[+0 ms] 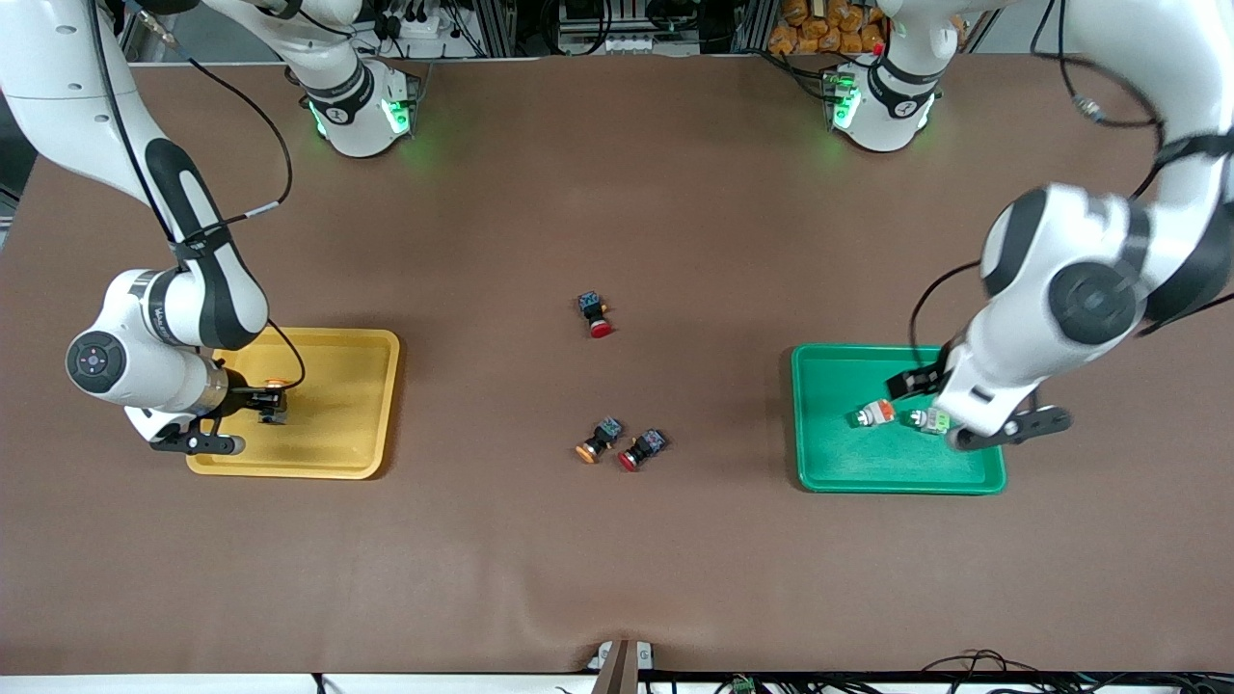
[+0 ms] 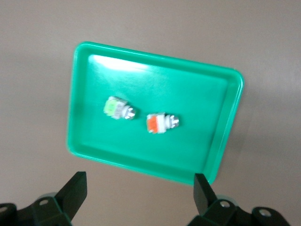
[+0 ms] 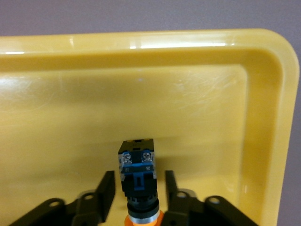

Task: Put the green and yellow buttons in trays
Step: 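Raise the right gripper from the yellow tray while the left gripper returns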

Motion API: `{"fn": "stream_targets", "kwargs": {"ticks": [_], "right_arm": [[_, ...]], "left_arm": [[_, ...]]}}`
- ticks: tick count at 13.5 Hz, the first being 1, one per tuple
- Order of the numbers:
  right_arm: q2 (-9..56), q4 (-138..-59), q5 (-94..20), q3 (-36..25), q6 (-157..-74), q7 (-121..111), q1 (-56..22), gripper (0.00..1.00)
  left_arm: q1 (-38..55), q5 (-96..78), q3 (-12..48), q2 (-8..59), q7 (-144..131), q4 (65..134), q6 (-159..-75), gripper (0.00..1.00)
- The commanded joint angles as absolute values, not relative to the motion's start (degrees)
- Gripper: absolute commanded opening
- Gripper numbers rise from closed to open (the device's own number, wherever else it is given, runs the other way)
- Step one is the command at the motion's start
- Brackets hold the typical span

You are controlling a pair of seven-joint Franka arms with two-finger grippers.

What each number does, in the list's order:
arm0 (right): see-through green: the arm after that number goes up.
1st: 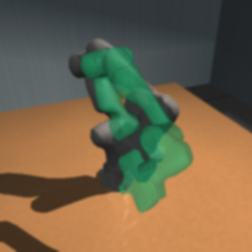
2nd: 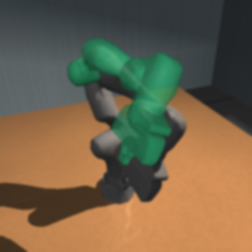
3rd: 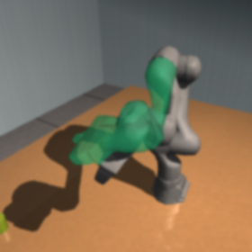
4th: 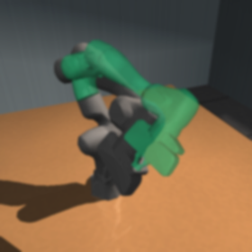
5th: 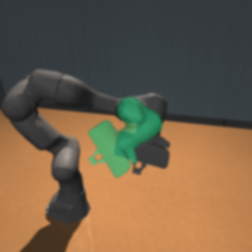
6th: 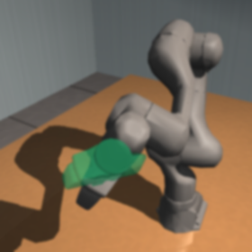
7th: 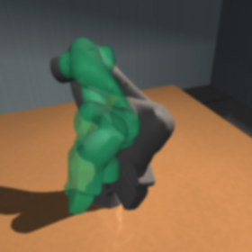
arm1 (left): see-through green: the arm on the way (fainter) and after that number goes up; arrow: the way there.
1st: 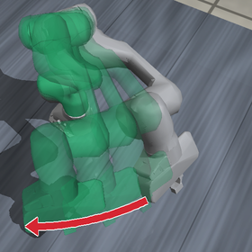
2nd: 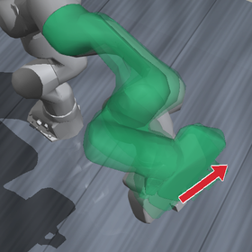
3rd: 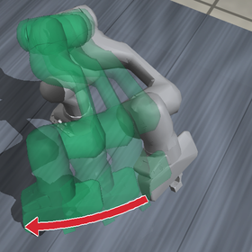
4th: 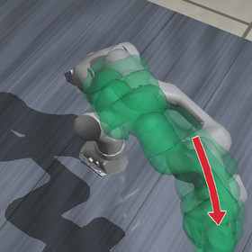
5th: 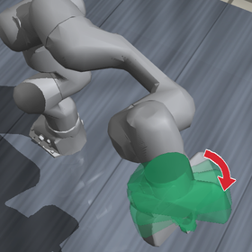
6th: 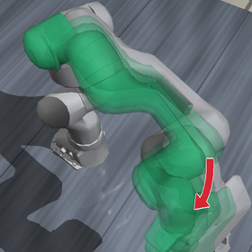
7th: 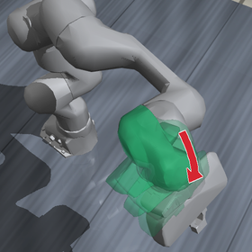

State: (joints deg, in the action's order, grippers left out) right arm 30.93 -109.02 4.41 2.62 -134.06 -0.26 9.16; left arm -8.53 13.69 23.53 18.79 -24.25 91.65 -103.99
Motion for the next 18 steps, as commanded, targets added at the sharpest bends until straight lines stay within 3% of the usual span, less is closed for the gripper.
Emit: {"fn": "stream_targets", "kwargs": {"ticks": [1,4,6,15,18], "right_arm": [[30.4,-106.4,3.6,3.9,-130.5,1.1,9.1,1.00],[30.5,-95.8,-1.3,4.7,-113.6,9.6,5.5,1.00],[30.5,-92.1,-4.8,4.7,-109.8,16.8,2.0,1.00],[33.1,-83.4,-11.7,4.6,-110.4,48.0,-13.1,1.00],[37.9,-77.2,-11.6,4.6,-113.1,58.7,-18.5,1.00]], "left_arm": [[-10.0,13.6,23.5,14.2,-15.1,89.6,-98.7,1.00],[-10.5,13.6,23.3,13.4,-14.2,84.2,-93.6,1.00],[-10.7,14.0,23.3,13.4,-13.0,81.6,-90.6,1.00],[-11.1,11.2,23.3,9.8,-8.1,79.6,-90.5,1.00],[-5.9,4.2,14.3,5.8,-7.4,82.5,-90.5,1.00]]}}
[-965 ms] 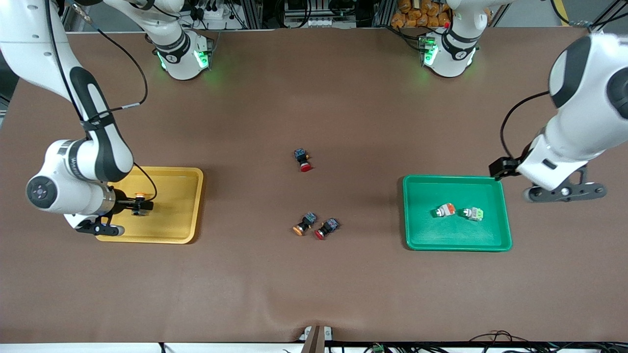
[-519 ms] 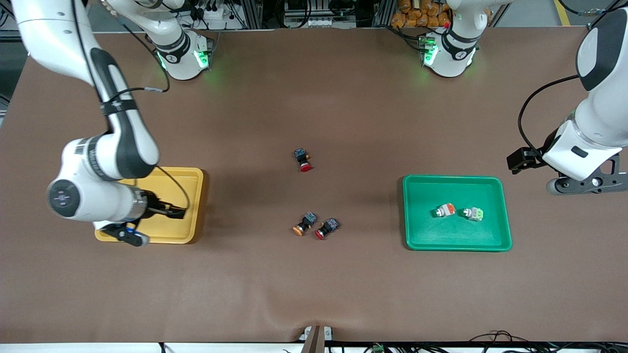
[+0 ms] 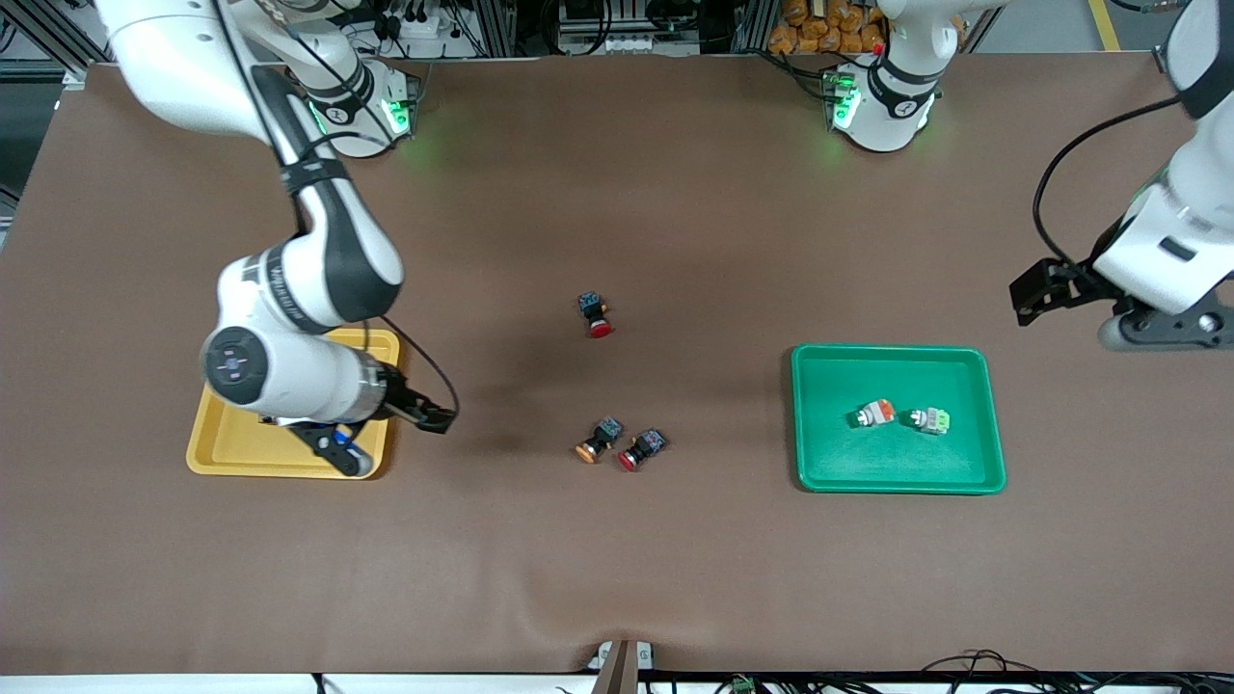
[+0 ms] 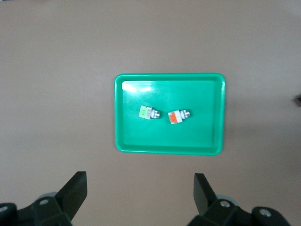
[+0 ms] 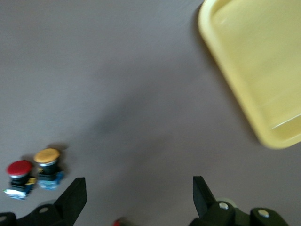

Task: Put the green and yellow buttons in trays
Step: 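Raise the right gripper from the yellow tray while the left gripper returns, then grasp the yellow-capped blue button with the right gripper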

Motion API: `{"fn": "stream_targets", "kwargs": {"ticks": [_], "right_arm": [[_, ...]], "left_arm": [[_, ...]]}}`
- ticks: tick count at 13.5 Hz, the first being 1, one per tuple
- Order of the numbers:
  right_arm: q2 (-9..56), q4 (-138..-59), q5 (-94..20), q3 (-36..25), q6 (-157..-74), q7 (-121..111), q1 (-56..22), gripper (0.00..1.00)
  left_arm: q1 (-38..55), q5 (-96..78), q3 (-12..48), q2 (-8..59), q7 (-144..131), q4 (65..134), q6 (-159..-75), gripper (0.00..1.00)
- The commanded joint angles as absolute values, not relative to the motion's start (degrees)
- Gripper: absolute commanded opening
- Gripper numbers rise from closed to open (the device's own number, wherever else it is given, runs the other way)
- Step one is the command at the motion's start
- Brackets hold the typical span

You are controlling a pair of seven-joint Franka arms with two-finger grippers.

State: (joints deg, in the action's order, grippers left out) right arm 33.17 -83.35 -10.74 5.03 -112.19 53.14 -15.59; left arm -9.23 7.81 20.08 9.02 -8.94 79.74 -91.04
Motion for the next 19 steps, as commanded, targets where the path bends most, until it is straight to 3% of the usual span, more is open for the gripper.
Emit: {"fn": "stream_targets", "kwargs": {"ticks": [1,7,11,19], "right_arm": [[39.0,-76.3,-11.6,4.6,-116.2,61.1,-19.8,1.00],[46.0,-72.7,-11.3,4.4,-128.3,70.2,-26.4,1.00],[52.3,-67.6,-11.0,3.3,-132.0,74.8,-30.4,1.00],[57.9,-67.4,-9.1,2.2,-139.0,74.9,-33.3,1.00]], "left_arm": [[-3.4,2.7,11.3,3.8,-7.1,84.8,-90.5,1.00],[3.7,0.2,4.6,-5.3,-7.1,95.7,-90.5,1.00],[5.3,0.2,3.3,-5.9,-7.1,95.7,-89.3,1.00],[4.8,0.5,3.9,-5.4,-7.2,95.5,-89.4,1.00]]}}
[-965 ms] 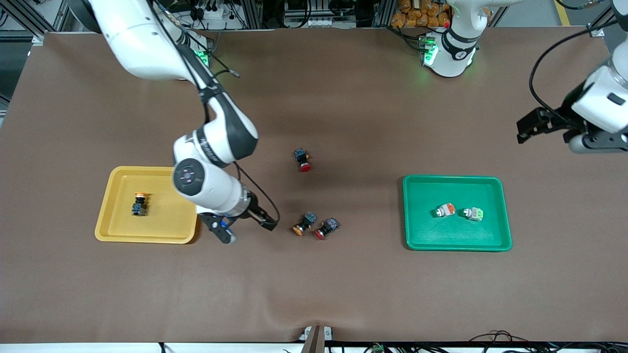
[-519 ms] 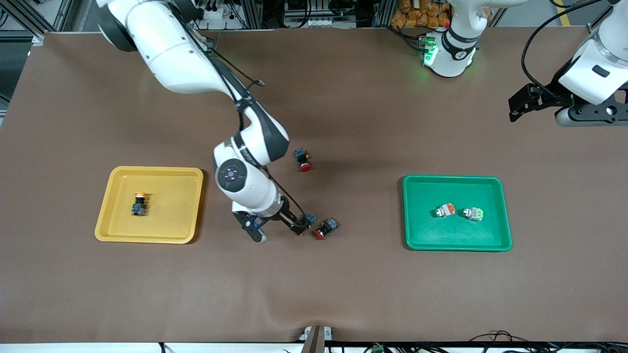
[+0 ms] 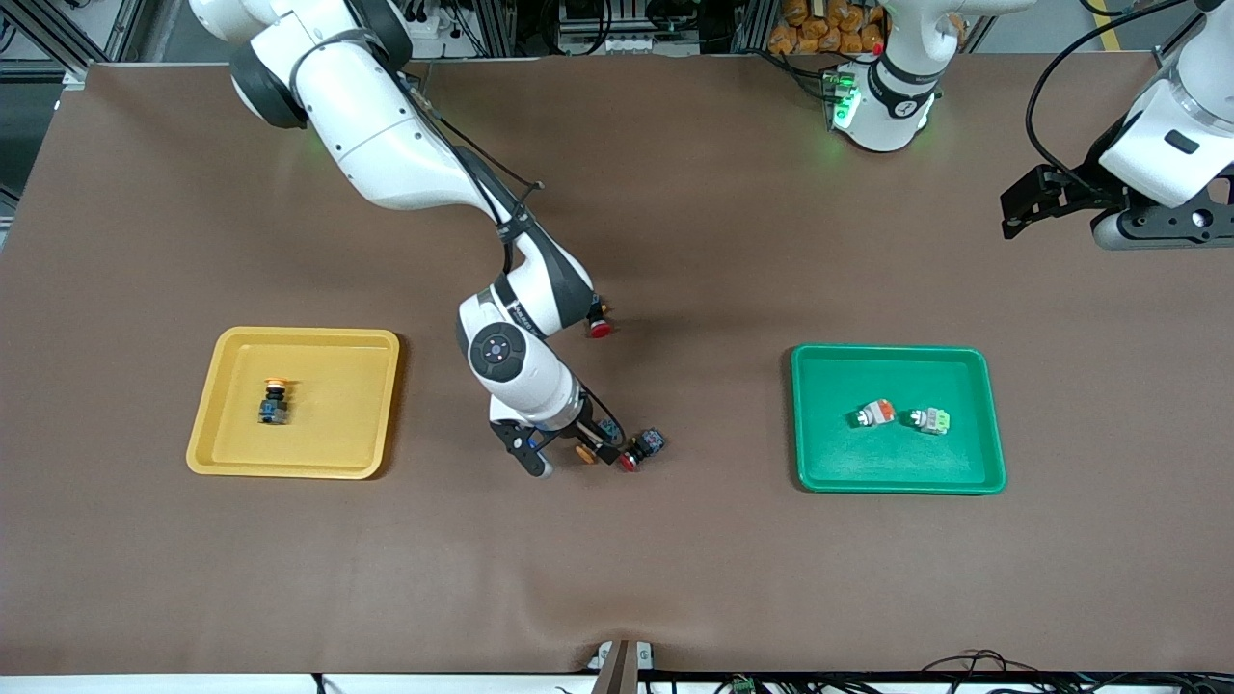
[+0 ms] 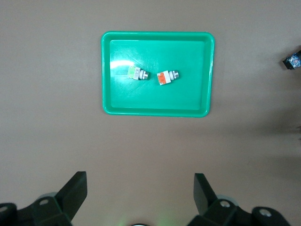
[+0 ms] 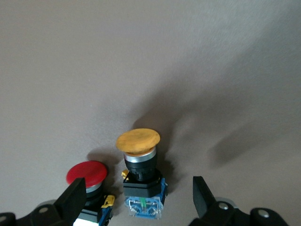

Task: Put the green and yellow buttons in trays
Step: 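Grasp the yellow-capped blue button with the right gripper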

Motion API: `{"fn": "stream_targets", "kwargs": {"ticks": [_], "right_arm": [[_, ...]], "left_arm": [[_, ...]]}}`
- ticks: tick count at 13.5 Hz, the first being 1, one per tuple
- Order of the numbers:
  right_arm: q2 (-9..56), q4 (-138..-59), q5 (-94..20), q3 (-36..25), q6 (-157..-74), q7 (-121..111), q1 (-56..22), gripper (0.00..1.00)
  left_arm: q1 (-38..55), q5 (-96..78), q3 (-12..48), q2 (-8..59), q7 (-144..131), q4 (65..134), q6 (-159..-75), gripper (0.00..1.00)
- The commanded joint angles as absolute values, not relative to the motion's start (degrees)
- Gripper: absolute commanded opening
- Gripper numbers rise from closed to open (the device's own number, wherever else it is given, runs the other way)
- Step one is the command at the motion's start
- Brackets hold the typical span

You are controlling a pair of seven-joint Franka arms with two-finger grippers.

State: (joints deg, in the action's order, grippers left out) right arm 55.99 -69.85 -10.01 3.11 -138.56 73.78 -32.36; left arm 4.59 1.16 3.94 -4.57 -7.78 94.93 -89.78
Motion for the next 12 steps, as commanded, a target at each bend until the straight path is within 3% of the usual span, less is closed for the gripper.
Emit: {"fn": "stream_targets", "kwargs": {"ticks": [1,6,8,9,12], "right_arm": [[58.1,-67.4,-9.1,2.2,-139.0,74.9,-33.3,0.95],[59.1,-67.7,-6.5,2.2,-139.0,74.8,-33.3,0.54],[58.7,-67.4,-6.5,2.2,-138.1,74.1,-32.3,0.07],[58.4,-67.3,-6.6,2.2,-137.3,74.0,-32.2,0.00],[56.4,-64.4,-6.8,2.6,-127.7,72.7,-29.5,0.00]], "left_arm": [[5.2,0.5,4.0,-5.4,-7.2,95.6,-89.5,1.00],[5.3,0.4,4.0,-5.4,-7.2,95.5,-89.4,1.00],[5.2,0.4,4.0,-5.4,-7.2,95.4,-89.6,1.00],[5.2,0.4,4.0,-5.4,-7.2,95.4,-89.6,1.00],[5.0,0.4,4.0,-5.5,-7.4,95.6,-89.6,1.00]]}}
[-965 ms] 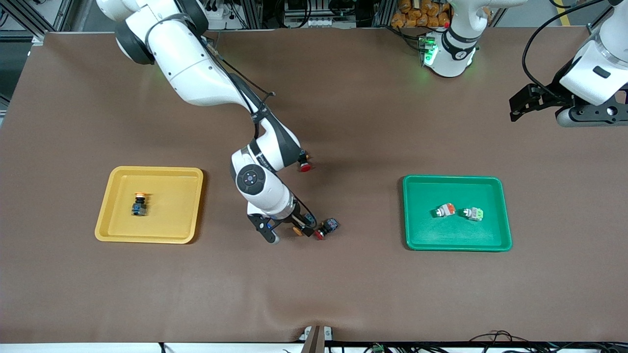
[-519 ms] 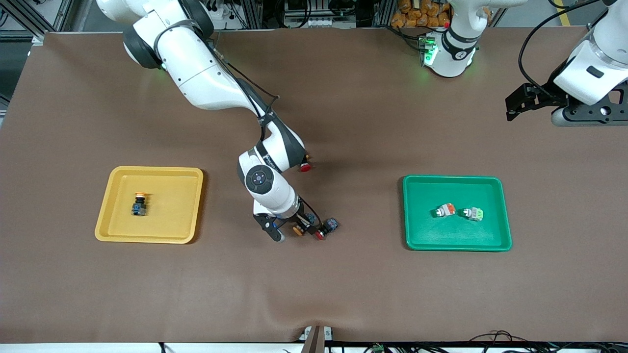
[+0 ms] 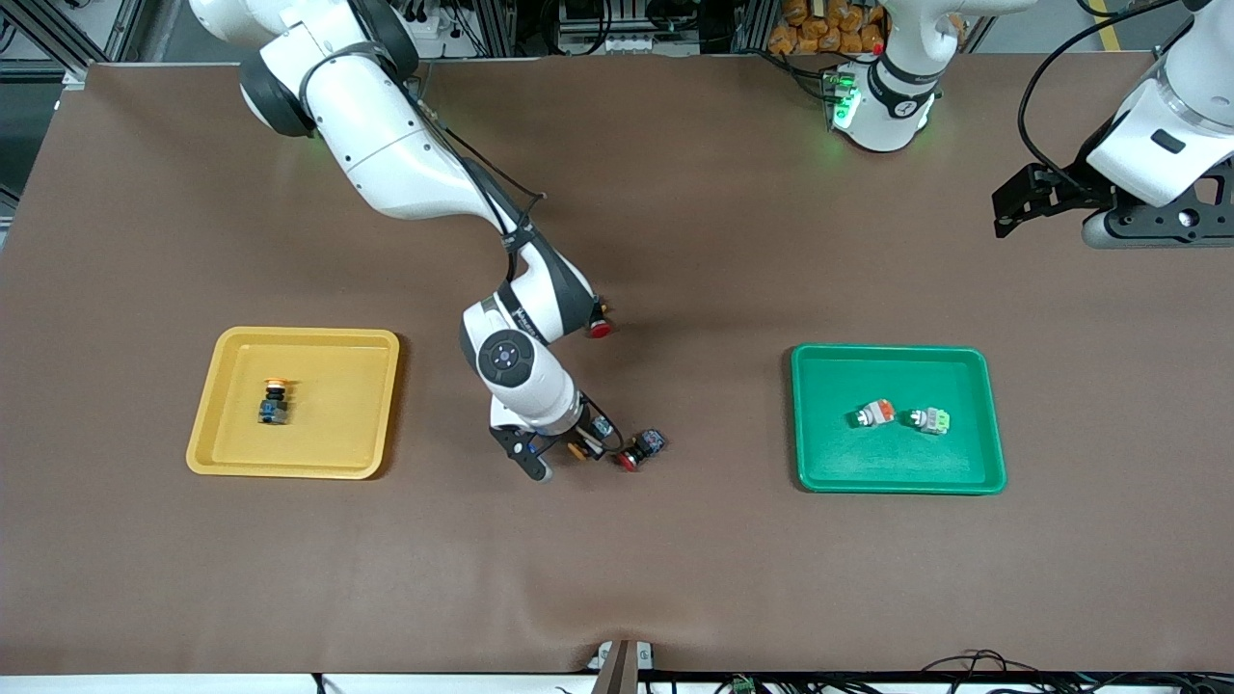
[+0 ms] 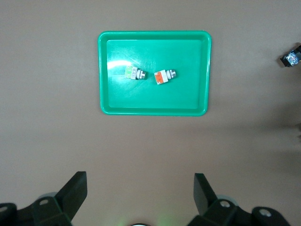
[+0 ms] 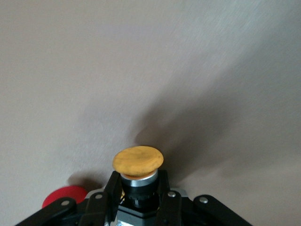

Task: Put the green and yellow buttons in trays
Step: 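Grasp the yellow-capped blue button with the right gripper, then carry the yellow-capped button into the yellow tray and open the right gripper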

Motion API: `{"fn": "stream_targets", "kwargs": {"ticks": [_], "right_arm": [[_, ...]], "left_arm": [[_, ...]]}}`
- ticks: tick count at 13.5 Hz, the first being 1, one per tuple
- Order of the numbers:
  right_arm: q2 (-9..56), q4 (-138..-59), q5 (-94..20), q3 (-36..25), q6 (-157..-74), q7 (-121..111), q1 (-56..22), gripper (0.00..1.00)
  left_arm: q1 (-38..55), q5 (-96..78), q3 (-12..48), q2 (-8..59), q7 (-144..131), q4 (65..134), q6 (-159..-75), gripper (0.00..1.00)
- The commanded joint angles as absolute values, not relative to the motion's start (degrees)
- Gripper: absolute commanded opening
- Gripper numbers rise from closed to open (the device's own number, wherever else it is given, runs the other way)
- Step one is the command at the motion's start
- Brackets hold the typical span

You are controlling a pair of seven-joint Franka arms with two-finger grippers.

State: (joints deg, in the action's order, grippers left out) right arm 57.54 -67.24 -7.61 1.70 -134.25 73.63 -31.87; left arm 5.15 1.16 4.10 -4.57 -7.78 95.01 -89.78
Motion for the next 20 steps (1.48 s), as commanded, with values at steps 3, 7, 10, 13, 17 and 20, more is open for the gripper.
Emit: {"fn": "stream_targets", "kwargs": {"ticks": [3,7,10,13,17,20], "right_arm": [[52.0,-63.9,-7.4,3.0,-117.2,66.0,-25.9,0.00],[47.6,-64.0,-8.7,3.2,-104.3,53.6,-19.7,0.00],[43.6,-68.9,-10.4,3.0,-102.0,43.5,-15.2,0.00],[39.8,-75.6,-9.9,2.6,-102.3,35.6,-11.7,0.00],[34.3,-89.3,-9.1,2.5,-109.7,21.3,-5.8,0.00],[32.1,-99.0,-9.0,2.4,-118.5,12.4,-2.2,0.00]], "left_arm": [[5.1,0.5,4.0,-5.2,-7.2,95.3,-89.7,1.00],[5.3,0.5,4.0,-4.9,-7.2,95.3,-89.6,1.00],[4.8,0.4,4.0,-4.9,-7.2,95.3,-89.5,1.00],[4.7,0.4,4.0,-5.2,-7.2,95.4,-89.4,1.00],[4.5,0.4,4.0,-5.3,-7.2,95.4,-89.4,1.00],[4.5,0.4,4.0,-5.4,-7.2,95.6,-89.3,1.00]]}}
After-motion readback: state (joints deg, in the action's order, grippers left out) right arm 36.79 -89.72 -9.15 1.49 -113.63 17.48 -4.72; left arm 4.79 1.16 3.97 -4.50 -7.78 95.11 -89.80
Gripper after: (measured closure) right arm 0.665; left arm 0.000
